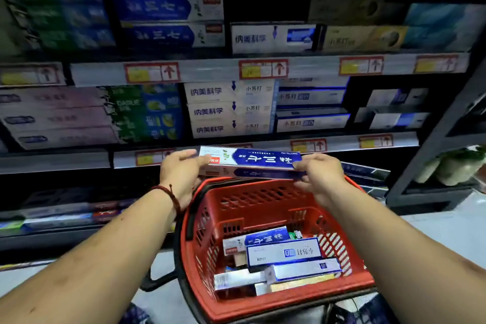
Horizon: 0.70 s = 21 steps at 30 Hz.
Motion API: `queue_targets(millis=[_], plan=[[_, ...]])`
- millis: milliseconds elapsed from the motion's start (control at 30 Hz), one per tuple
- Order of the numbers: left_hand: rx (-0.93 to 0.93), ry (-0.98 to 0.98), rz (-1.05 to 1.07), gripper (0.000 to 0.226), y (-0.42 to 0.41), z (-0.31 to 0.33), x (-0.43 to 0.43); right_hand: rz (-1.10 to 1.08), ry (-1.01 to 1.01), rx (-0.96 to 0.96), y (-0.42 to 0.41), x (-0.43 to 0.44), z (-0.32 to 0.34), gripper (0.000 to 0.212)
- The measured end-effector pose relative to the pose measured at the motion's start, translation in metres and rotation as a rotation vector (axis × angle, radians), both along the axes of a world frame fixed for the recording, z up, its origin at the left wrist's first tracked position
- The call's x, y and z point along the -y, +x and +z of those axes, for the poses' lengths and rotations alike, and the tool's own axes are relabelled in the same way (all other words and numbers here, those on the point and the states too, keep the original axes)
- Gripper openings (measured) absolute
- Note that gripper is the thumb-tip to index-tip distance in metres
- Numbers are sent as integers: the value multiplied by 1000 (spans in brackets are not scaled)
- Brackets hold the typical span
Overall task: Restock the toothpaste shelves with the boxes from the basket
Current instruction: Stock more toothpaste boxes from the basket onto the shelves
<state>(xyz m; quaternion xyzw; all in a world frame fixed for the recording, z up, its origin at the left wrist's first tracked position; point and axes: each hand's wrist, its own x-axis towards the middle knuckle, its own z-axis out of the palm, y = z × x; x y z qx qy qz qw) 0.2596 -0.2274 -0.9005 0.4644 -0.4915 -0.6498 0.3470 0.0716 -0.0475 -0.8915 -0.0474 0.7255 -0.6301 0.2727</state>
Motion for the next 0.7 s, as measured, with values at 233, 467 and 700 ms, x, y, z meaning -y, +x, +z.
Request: queue_targets(millis=[233, 467, 700], plan=[[-53, -157, -56, 34, 44, 11, 10, 36, -94, -7, 23, 25, -2, 23], [-271, -75, -53, 29, 62, 24, 30, 62, -414, 103, 30, 44, 12, 28], [-250, 85, -334, 61, 51, 16, 22, -154, -773, 264, 44, 69, 18, 54]])
